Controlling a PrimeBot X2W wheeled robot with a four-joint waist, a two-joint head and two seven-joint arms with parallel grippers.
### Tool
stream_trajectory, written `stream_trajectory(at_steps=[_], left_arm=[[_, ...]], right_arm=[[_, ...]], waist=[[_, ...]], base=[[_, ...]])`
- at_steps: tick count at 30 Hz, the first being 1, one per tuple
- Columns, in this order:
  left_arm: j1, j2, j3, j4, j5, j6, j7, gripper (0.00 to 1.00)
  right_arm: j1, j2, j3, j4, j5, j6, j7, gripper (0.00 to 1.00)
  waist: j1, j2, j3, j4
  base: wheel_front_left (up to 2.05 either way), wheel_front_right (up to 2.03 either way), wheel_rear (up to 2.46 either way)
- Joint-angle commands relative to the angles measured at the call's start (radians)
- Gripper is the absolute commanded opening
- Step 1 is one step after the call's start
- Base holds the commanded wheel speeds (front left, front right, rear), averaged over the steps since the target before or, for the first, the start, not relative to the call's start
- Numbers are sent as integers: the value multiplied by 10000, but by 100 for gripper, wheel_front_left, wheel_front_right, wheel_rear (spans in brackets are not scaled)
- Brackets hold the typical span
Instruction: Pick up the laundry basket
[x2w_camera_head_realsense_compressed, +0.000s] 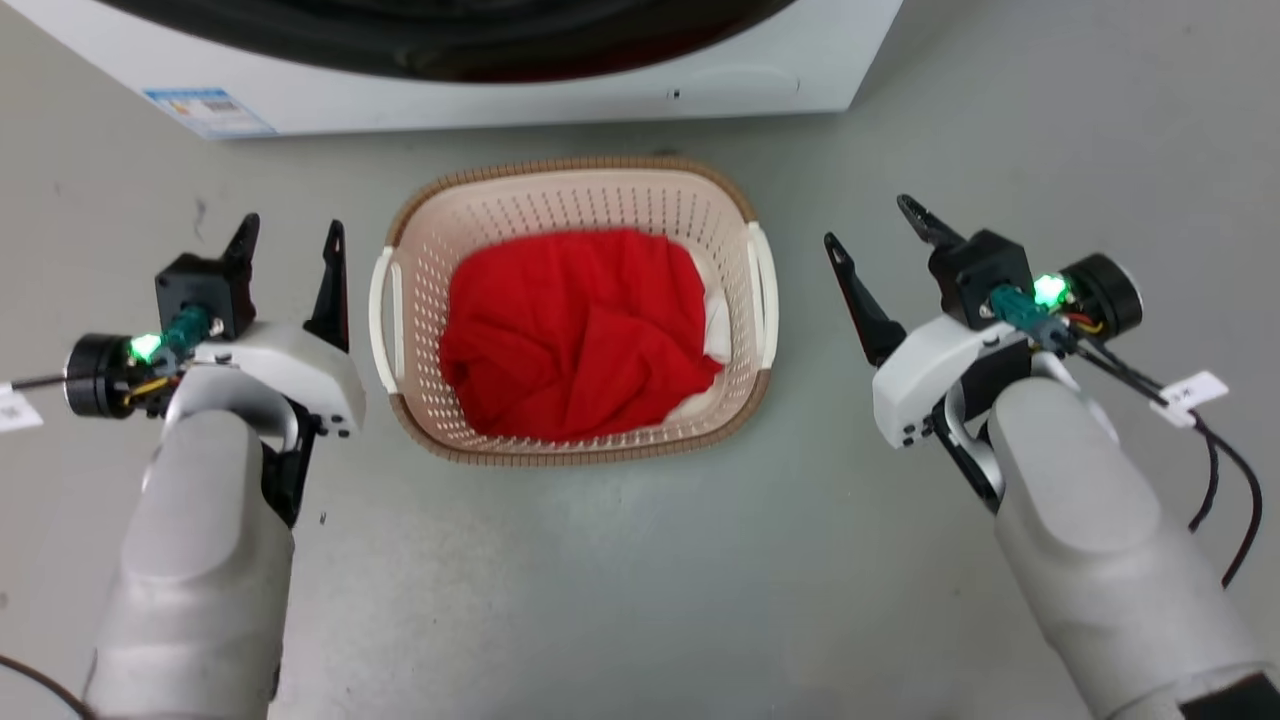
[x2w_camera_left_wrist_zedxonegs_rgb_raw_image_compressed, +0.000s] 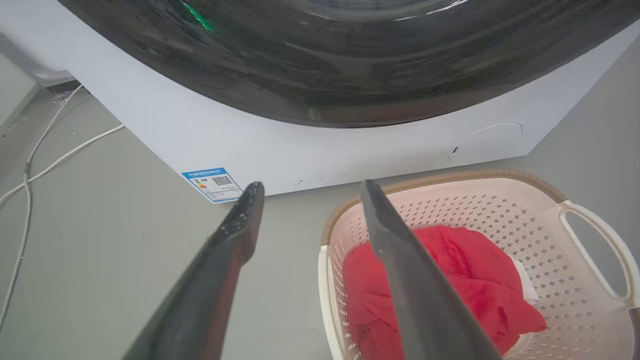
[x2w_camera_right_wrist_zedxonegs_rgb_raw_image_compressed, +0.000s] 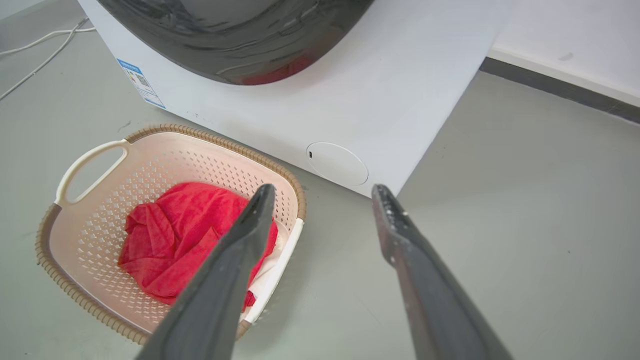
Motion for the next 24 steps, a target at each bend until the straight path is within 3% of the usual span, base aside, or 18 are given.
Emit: stream_trajectory(at_steps=[1,14,24], left_arm=[[-510,91,-85,466,-26,-35,-26,100],[-3103,475,-1107,3650,-768,-96,41,100],[-4206,721,-2353,4695,-1929,-98,544,100]], right_arm=[[-527,-65,168,427,70,-7,-23,100],[-3100,47,1374,3295,601,-7,-21,100],[-4217,227,2165,4367,1152,-7,-13,100]], waist=[[-2,0,669,74],[-2,0,2573,182],[-2,0,3556,208]], base=[[0,0,0],[0,0,0],[0,0,0]])
